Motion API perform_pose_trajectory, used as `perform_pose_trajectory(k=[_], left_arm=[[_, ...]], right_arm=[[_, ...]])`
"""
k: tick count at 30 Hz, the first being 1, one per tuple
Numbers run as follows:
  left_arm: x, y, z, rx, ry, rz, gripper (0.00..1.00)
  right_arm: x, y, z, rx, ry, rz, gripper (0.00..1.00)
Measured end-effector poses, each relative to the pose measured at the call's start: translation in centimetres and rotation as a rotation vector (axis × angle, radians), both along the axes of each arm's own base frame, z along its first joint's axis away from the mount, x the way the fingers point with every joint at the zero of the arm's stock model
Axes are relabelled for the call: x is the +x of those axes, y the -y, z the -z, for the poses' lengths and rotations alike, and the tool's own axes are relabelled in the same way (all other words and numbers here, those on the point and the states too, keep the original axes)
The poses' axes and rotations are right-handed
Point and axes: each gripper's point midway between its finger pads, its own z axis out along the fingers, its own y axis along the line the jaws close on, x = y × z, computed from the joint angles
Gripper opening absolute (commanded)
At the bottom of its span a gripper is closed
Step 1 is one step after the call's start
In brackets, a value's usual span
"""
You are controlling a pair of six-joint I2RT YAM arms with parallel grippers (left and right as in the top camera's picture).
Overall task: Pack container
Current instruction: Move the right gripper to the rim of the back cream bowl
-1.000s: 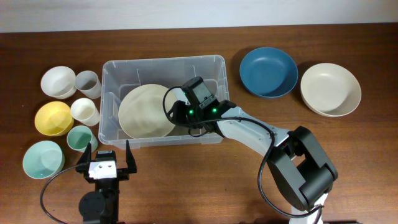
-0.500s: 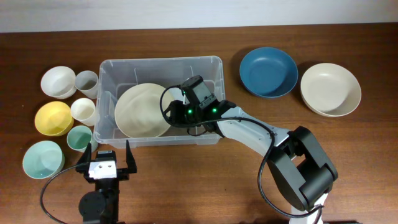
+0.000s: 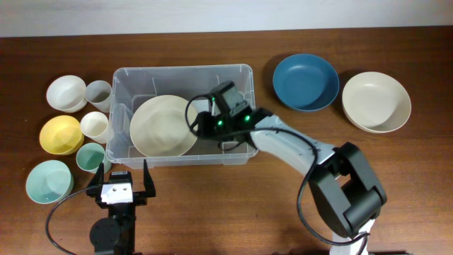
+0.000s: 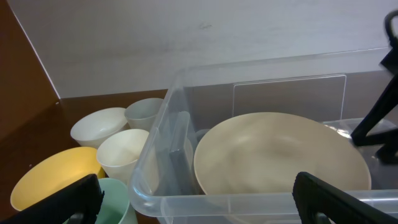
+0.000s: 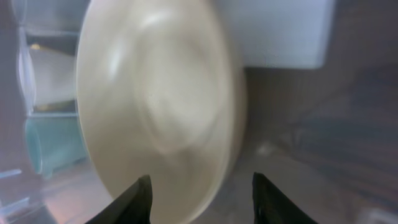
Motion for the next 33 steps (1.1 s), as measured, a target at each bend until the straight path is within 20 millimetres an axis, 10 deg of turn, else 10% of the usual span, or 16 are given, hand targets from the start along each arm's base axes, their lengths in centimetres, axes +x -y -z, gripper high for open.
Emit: perform_pose_trajectory(k=[8,12,16,24,33], left_arm=[[0.0,0.0,0.0,0.0,0.0,0.0,1.0],[0.0,0.0,0.0,0.0,0.0,0.0,1.0],[0.0,0.0,0.0,0.0,0.0,0.0,1.0],[0.0,0.0,0.0,0.0,0.0,0.0,1.0],[0.0,0.0,0.0,0.0,0.0,0.0,1.0]], right_arm=[[3.9,7.5,-5.8,-0.167,0.0,0.074,0.78],[6.8,15.1,-11.9,-0.245,0.055,0.227,0.99],[8.3,25.2,-14.4,-0.303,0.045,0.441,0.99],[5.1,42.4,-10.3,-0.382,-0.193,0.796,0.99],[-0.3,50.6,-2.5,-0.381,-0.393,0.983,0.99]])
